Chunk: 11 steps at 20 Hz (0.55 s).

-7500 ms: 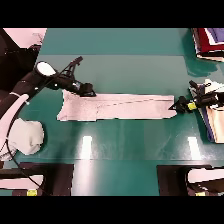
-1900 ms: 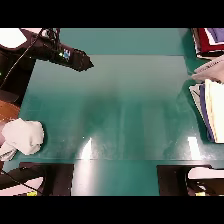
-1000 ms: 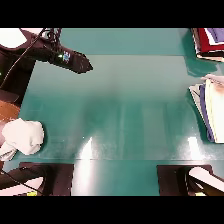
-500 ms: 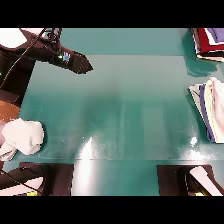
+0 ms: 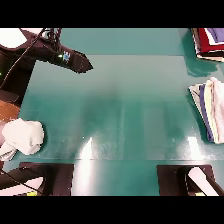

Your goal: Fold the shirts.

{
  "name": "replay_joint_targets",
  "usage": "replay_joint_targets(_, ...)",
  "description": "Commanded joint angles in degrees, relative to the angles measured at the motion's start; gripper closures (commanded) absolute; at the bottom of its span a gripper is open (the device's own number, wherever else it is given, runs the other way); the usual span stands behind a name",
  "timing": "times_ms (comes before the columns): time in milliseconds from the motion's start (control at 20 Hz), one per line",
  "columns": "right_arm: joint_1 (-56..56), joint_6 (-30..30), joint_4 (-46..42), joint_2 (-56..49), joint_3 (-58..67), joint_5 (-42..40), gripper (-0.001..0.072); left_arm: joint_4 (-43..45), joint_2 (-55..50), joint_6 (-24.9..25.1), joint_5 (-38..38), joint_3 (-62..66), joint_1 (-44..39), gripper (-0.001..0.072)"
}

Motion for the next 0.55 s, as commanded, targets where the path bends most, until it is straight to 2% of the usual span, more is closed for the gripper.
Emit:
replay_joint_targets(0,16.1,0.0,5.5,0.0,-0.1,-3.1,0.0471,0.0,0.0,0.0,0.3,0.0,0.0,0.0686)
replay_joint_targets(50,20.9,0.0,5.2,0.0,-0.1,-4.5,0.0661,0.0,0.0,0.0,0.3,0.0,0.0,0.0687)
replay_joint_targets(100,25.0,0.0,5.0,0.0,-0.1,-5.8,0.0698,0.0,0.0,0.0,0.3,0.0,0.0,0.0686)
replay_joint_targets(300,36.2,0.0,5.0,0.0,-0.1,-10.2,0.0698,0.0,0.0,0.0,0.6,0.0,0.0,0.0686)
replay_joint_targets(500,38.7,0.0,5.2,0.0,-0.1,-10.2,0.0698,0.0,0.0,0.0,0.6,0.0,0.0,0.0687)
